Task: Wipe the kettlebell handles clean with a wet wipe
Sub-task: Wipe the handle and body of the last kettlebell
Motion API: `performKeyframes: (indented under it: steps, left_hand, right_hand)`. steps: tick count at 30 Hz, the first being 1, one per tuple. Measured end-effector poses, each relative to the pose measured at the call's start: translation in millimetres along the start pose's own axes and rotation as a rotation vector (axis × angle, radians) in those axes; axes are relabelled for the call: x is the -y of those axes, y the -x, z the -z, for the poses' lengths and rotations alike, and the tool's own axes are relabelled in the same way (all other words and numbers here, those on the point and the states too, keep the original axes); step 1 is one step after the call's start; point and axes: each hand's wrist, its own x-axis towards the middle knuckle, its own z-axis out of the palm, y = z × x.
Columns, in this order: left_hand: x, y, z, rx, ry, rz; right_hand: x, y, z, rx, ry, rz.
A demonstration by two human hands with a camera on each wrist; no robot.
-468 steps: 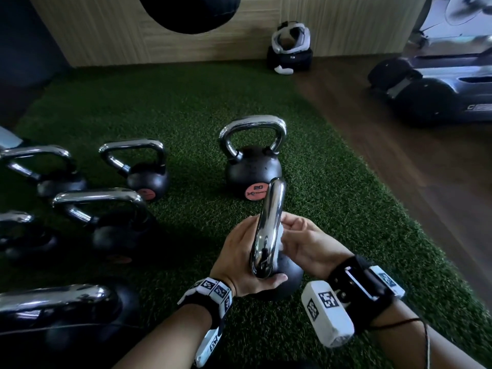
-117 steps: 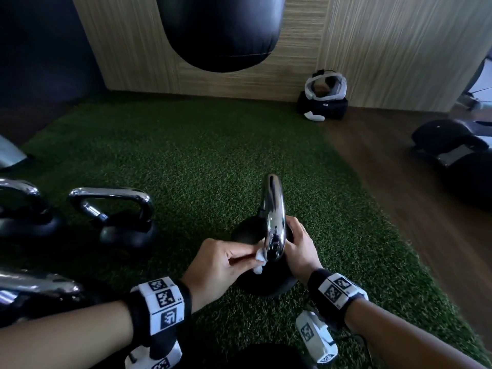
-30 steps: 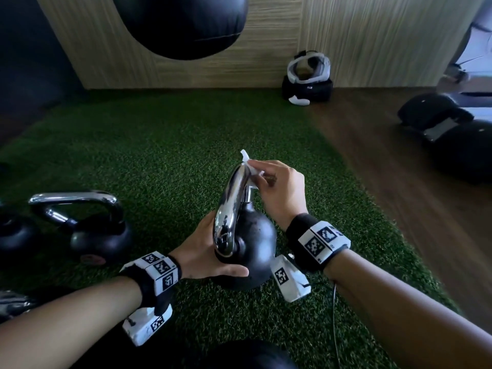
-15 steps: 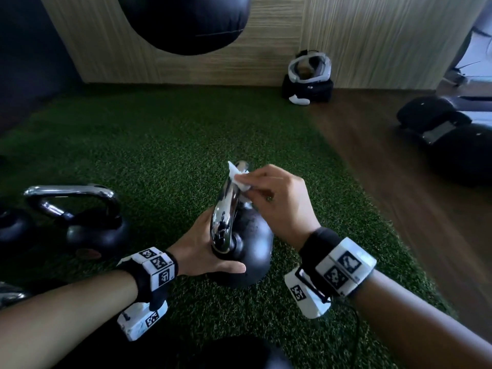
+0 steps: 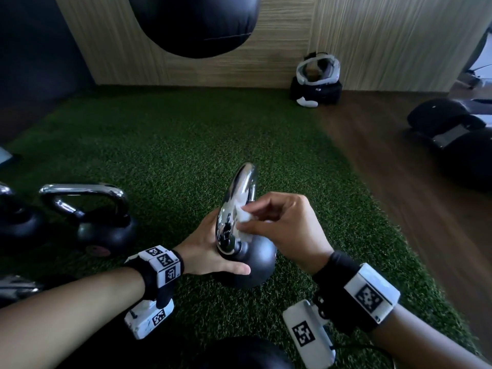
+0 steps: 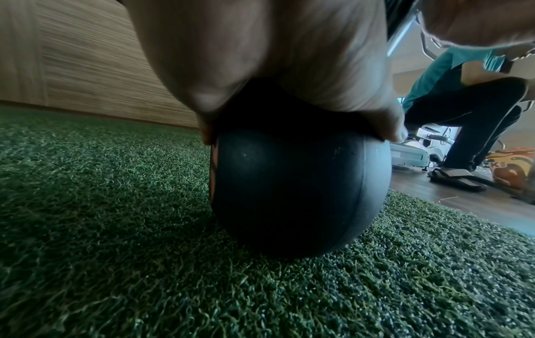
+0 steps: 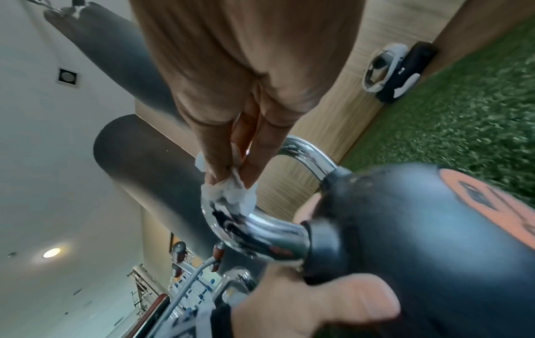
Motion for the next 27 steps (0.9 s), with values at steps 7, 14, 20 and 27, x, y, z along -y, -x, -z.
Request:
performKeyframes:
  steps: [7,14,20,27]
  left_hand:
    - [-1.8,-1.3,0.1,0.031,0.000,0.006]
    - [5.5,0.3,0.4,0.061,-0.105,0.035]
    - [3.0,-1.8,0.3,0.088,-0.070,0.047]
    - [13.4,-0.6,-2.0,0.154,-0.234,0.141]
  right_hand:
    - [-17.0,9.0,-2.9,0.090,0.053,-0.047]
    - [-33.7,5.9,-2.1,0.147,0.415,0.028]
    - [-15.8,-36.1,1.9,0.354,0.491,-0.023]
    - [-21.8,-41.8,5.5,0.548,0.215,-0.108]
